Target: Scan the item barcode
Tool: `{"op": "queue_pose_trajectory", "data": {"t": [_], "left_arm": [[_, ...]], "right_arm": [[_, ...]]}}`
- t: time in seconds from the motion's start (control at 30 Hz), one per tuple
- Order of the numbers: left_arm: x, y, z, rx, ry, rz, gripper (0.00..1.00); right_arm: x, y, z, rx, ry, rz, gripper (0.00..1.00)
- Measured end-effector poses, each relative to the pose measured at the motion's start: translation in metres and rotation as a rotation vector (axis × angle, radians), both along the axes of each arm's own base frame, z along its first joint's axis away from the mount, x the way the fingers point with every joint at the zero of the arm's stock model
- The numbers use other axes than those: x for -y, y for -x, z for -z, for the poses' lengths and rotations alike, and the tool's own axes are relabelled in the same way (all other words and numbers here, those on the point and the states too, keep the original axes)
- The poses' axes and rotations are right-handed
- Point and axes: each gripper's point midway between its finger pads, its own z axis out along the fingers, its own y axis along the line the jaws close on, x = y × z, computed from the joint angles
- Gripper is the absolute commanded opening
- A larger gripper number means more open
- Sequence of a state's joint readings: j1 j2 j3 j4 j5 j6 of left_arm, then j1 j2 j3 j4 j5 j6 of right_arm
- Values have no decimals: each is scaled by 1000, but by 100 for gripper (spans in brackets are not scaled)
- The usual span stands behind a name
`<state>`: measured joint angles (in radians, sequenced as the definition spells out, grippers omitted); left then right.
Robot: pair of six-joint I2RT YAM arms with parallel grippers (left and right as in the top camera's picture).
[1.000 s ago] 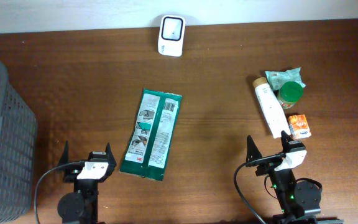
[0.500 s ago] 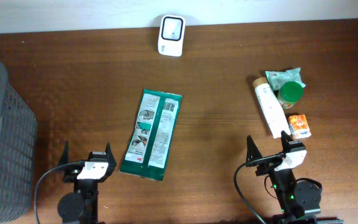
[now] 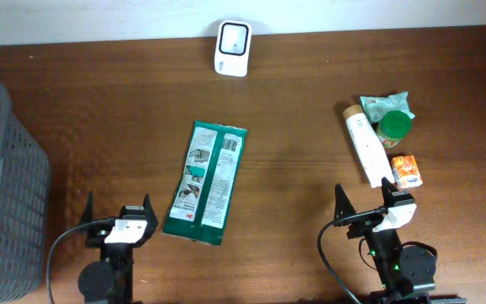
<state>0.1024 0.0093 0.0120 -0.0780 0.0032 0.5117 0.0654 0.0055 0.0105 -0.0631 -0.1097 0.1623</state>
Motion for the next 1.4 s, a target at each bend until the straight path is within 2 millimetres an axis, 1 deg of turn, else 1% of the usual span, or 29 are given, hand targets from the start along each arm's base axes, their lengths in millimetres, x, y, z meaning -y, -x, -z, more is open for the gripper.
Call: {"op": "queue_pose_trajectory", "data": {"t": [1.4], "left_arm": [[0,0,0,0,0,0,99]], "right_arm": [[0,0,0,0,0,0,99]]}}
